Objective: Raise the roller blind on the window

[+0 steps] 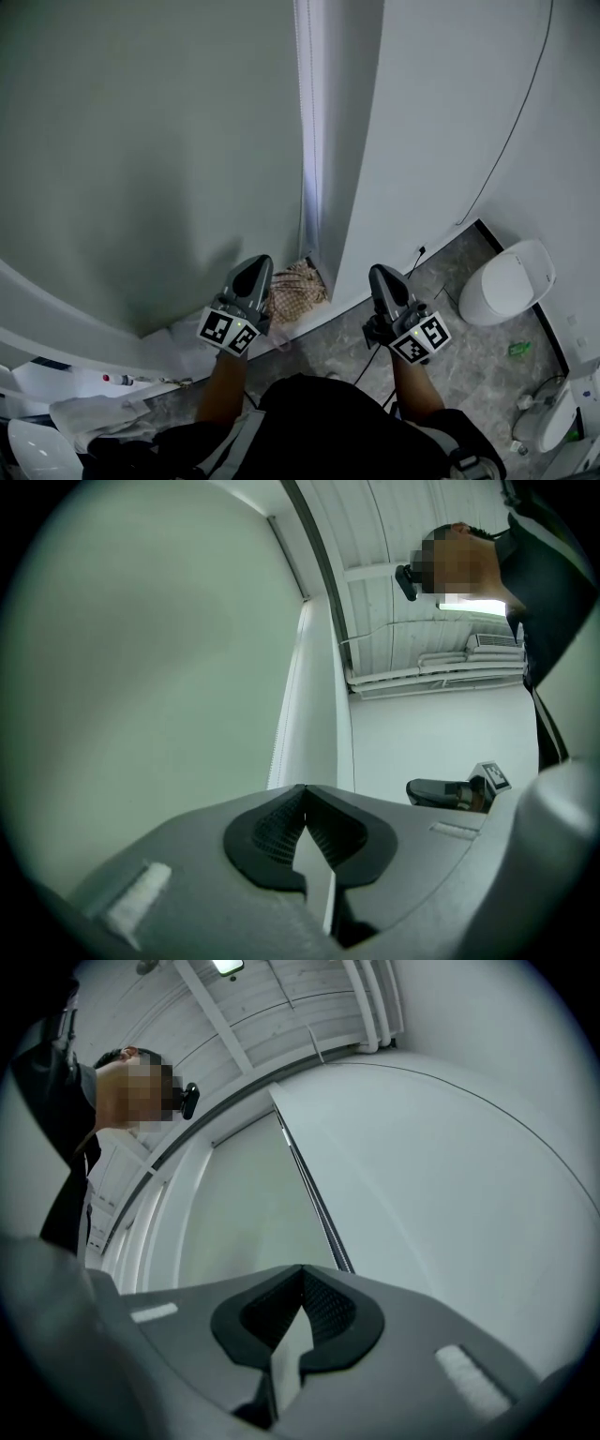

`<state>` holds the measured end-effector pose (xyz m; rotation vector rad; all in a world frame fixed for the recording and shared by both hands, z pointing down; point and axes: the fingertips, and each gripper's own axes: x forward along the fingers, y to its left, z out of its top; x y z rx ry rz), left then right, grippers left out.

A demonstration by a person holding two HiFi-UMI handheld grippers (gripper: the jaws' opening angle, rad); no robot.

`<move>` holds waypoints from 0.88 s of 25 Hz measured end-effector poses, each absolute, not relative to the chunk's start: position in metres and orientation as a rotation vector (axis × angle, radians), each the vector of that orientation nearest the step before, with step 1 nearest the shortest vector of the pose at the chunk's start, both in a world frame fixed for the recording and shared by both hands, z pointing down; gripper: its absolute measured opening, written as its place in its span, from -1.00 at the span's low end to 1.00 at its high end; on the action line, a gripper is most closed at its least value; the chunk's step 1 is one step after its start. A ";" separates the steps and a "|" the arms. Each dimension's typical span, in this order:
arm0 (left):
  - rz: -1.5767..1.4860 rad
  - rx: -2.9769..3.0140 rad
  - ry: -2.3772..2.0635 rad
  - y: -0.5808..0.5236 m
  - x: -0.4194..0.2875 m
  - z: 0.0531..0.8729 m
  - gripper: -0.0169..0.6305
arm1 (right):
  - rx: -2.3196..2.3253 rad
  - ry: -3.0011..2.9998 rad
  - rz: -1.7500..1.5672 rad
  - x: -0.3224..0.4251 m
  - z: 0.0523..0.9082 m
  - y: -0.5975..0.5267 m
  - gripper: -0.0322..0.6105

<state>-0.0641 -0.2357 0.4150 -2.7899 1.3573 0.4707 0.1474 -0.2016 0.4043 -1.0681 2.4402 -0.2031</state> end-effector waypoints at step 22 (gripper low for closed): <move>0.396 -2.963 0.961 -0.341 -0.013 0.403 -0.88 | -1.266 2.360 -0.123 0.138 0.405 -0.223 -0.90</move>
